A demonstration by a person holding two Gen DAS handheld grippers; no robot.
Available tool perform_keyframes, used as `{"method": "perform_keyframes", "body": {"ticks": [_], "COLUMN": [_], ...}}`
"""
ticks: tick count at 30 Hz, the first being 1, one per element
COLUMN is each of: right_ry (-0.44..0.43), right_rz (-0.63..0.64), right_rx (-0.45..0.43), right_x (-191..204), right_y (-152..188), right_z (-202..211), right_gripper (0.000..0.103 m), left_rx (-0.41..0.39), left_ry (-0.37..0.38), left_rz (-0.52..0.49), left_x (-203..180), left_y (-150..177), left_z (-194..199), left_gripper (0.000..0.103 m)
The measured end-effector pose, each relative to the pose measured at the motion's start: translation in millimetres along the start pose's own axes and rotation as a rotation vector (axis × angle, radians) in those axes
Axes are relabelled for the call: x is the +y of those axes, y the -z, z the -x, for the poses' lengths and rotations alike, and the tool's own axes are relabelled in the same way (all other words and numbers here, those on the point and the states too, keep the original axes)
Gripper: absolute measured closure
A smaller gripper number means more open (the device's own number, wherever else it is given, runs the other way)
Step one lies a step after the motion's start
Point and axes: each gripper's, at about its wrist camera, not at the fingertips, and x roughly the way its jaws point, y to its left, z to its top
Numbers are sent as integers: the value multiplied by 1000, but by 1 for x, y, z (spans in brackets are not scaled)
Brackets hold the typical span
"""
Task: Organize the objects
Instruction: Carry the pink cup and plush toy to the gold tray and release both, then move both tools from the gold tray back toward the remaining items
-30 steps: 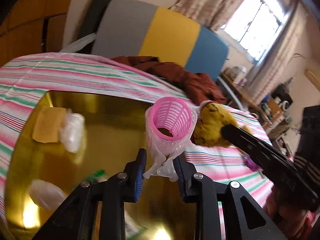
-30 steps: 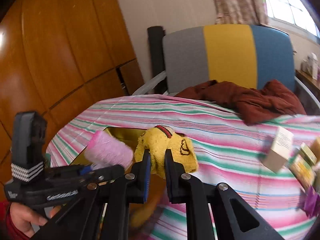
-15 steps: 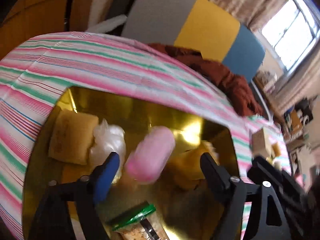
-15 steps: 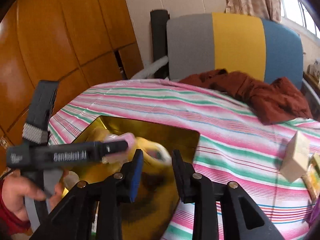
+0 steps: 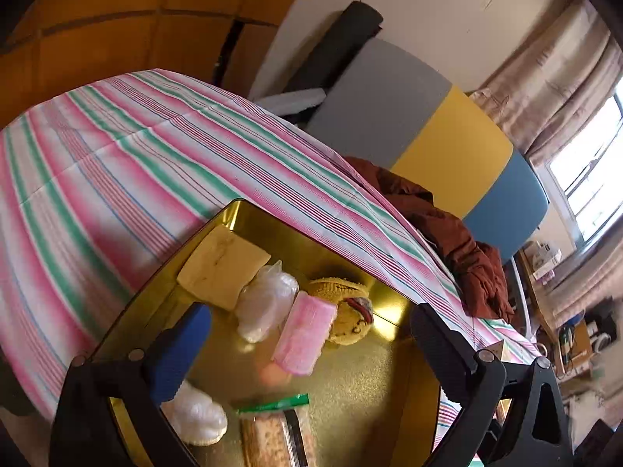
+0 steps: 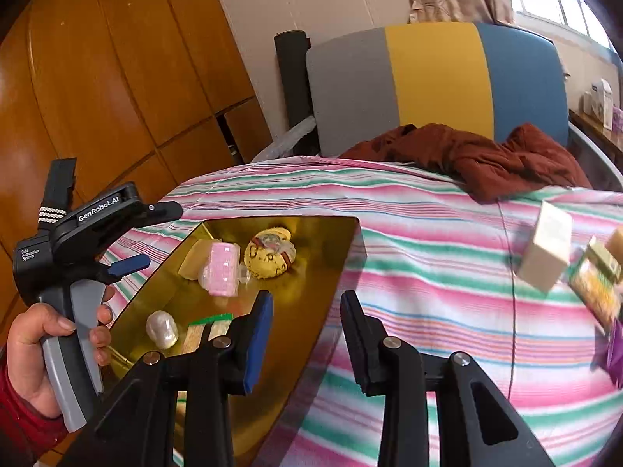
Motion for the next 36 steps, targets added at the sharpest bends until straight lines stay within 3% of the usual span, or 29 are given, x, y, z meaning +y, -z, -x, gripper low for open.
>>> {"method": "perform_keyframes", "body": {"ticks": [9, 20, 29, 36], "right_ry": [37, 100, 222, 358], "right_rz": [-60, -111, -178, -298], "right_rx": [9, 11, 41, 58], "right_x": [-23, -61, -117, -184], "right_y": [24, 43, 79, 113], "right_z": [22, 47, 75, 109], "right_gripper": [66, 64, 64, 64], "left_rx": [-10, 103, 170, 257], "left_ry": [30, 147, 214, 243], "left_rz": [-119, -293, -490, -633], "left_x": [-33, -94, -146, -176], "left_y": [33, 94, 149, 195], "left_z": [21, 22, 23, 13], "left_gripper": [0, 0, 0, 0]}}
